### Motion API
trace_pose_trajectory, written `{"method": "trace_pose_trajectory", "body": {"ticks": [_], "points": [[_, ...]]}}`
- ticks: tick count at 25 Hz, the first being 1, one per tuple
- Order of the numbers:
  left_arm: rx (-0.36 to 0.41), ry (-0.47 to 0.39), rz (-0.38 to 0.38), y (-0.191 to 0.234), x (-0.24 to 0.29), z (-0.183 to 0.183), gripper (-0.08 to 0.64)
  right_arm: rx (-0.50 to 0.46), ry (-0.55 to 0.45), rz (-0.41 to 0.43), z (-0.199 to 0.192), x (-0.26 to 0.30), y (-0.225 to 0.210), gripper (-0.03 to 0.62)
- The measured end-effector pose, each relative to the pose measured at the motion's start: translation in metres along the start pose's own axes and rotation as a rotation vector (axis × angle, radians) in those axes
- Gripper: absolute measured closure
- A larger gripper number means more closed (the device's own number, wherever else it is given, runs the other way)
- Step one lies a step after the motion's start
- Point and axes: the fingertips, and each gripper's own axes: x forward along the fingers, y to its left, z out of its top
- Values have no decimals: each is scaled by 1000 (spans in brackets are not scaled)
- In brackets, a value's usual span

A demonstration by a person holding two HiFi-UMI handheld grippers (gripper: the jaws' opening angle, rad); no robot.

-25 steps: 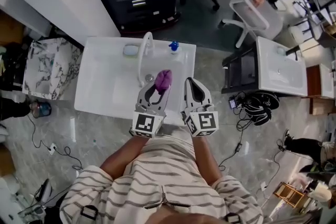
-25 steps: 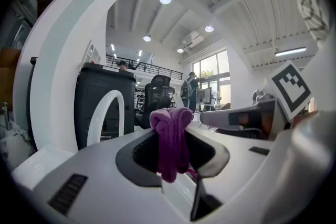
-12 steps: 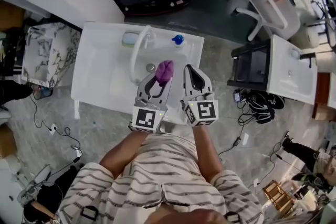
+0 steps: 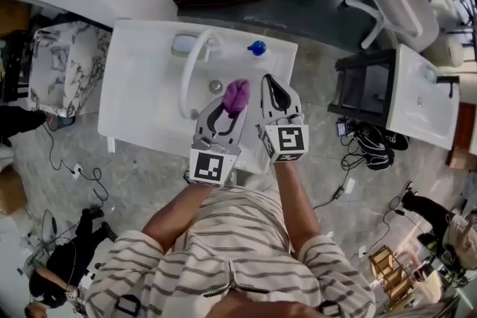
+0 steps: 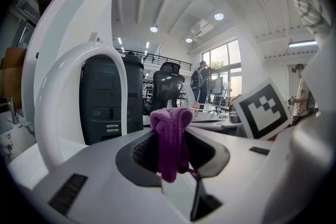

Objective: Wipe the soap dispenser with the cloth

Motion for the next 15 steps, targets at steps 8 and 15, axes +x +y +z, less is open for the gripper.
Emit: {"method": "trace_pose_trajectory", "body": {"ticks": [8,15], "points": [[-26,22,14,2,7,-10,442,-15,46,-5,-25,29,-15,552],[-47,17,30,9,9,-11,442,-40,74,-8,-38,48,-19,489]]}}
